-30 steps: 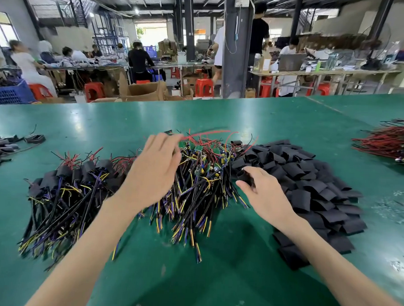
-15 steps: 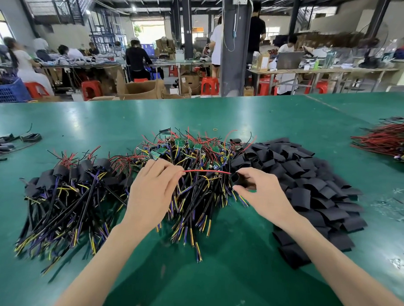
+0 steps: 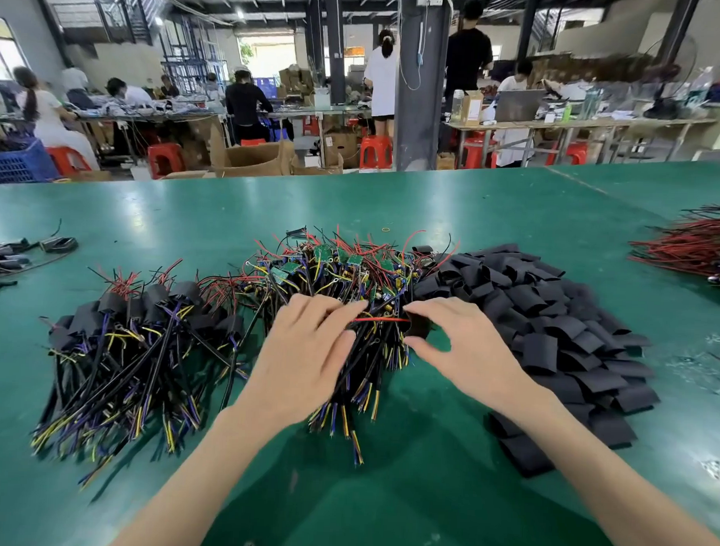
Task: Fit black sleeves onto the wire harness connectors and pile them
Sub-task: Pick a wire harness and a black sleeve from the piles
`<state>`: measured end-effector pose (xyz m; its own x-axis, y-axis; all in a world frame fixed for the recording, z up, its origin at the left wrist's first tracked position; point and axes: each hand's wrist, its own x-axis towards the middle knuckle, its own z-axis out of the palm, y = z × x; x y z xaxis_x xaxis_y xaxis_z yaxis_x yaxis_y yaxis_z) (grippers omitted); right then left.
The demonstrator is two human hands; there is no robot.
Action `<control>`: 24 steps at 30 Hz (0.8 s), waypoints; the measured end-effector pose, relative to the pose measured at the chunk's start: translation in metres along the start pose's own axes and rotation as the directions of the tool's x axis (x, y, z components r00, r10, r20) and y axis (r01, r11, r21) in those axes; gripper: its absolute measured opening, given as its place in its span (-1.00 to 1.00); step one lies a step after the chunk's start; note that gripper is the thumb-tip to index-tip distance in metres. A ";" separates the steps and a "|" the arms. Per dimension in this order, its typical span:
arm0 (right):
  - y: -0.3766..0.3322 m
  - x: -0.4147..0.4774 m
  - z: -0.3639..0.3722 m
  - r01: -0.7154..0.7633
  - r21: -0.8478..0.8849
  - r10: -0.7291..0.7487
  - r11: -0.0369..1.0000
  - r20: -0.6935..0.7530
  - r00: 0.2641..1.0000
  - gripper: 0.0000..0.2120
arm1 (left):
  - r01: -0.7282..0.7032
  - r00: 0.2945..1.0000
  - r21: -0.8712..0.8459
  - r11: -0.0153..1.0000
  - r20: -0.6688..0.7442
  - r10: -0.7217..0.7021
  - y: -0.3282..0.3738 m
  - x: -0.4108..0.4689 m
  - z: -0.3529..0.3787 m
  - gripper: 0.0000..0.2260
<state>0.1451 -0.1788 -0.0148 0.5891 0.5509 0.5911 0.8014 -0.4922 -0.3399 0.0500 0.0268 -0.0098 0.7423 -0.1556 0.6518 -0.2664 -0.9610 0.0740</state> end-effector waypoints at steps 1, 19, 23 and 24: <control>-0.002 0.000 0.001 0.055 -0.052 -0.055 0.997 0.005 0.998 -0.67 | -0.018 0.999 -0.017 1.000 0.043 0.018 0.004 -0.001 0.002 -0.63; -0.004 0.000 -0.001 -0.003 0.191 -0.002 0.981 0.026 1.000 -0.80 | 0.127 0.971 -0.121 0.985 0.217 -0.098 -0.020 -0.006 0.007 -0.85; -0.003 0.004 -0.010 -0.022 0.243 0.043 0.970 -0.082 0.996 -0.79 | 0.122 0.988 -0.222 0.967 0.121 -0.096 -0.014 -0.001 -0.002 -0.89; -0.003 0.005 -0.012 -0.012 0.246 0.039 0.969 -0.103 0.994 -0.79 | 0.143 0.987 -0.275 0.951 0.106 -0.118 -0.010 0.000 -0.006 -0.91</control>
<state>0.1443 -0.1823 -0.0017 0.6060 0.4590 0.6497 0.7949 -0.3181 -0.5167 0.0488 0.0374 -0.0062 0.8293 -0.0645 0.5550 -0.3162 -0.8732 0.3710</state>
